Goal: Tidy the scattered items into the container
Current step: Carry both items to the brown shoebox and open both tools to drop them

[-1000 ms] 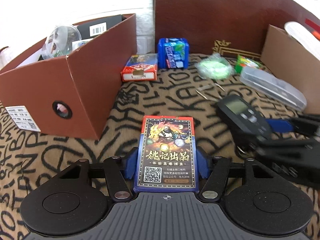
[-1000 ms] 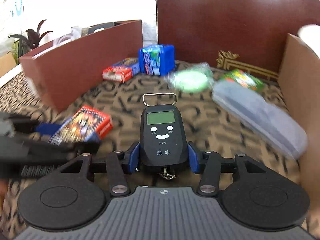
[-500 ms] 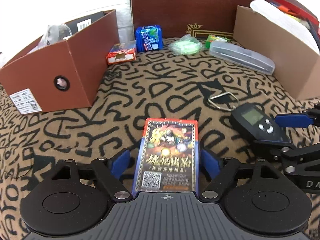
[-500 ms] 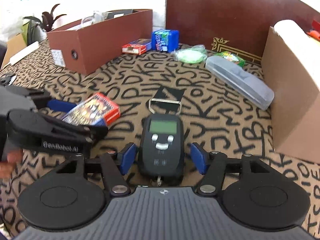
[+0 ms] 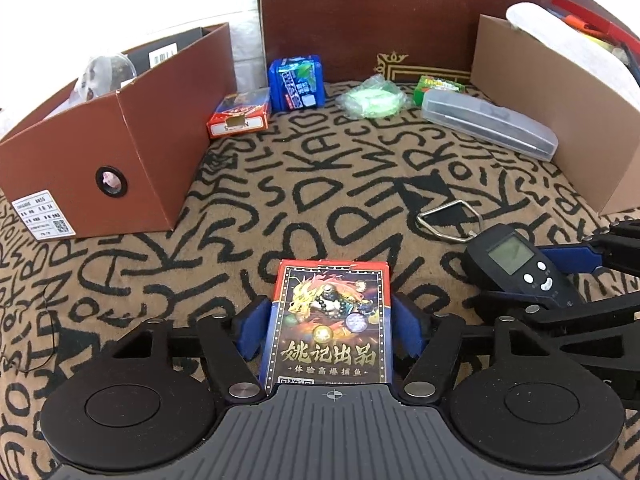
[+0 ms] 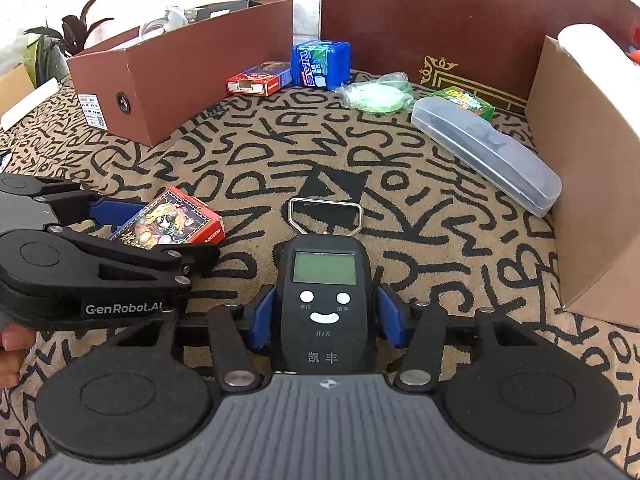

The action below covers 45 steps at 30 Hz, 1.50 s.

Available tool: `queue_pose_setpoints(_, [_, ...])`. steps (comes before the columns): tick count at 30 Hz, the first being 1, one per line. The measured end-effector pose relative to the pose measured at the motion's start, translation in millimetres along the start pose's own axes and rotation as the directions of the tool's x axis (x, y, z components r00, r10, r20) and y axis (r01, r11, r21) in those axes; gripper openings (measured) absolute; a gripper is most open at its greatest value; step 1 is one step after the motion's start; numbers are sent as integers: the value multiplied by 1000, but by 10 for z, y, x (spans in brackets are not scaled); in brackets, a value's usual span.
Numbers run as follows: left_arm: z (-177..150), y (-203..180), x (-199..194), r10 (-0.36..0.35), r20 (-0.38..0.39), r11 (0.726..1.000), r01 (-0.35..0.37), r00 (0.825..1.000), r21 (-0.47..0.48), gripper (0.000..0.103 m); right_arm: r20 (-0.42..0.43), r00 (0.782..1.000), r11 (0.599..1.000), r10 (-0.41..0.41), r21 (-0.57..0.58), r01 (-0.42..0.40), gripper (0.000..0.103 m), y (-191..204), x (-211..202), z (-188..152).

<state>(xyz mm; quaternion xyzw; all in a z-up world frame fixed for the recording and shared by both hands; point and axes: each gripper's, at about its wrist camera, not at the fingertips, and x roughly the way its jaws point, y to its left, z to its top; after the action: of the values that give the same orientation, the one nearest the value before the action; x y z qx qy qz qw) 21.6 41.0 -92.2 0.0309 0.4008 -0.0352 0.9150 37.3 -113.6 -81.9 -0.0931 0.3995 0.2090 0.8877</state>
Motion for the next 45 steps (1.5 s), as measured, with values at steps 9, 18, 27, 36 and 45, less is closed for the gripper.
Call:
queue_pose_setpoints(9, [-76, 91, -150, -36, -9, 999, 35, 999, -15, 60, 11, 1000, 999, 16, 38, -16, 55, 15, -65, -33])
queue_pose_setpoints(18, [37, 365, -584, -71, 75, 994, 77, 995, -76, 60, 88, 993, 995, 82, 55, -87, 55, 166, -371, 133])
queue_pose_setpoints(27, [615, 886, -1035, -9, 235, 993, 36, 972, -109, 61, 227, 958, 983, 178, -4, -182, 55, 483, -553, 942])
queue_pose_setpoints(36, [1242, 1688, -929, 95, 281, 982, -43, 955, -183, 61, 286, 936, 973, 206, 37, -226, 55, 891, -227, 1846])
queue_pose_setpoints(45, [1587, 2372, -503, 103, 230, 975, -52, 968, -218, 61, 276, 934, 943, 228, 176, -282, 55, 1129, 324, 2374])
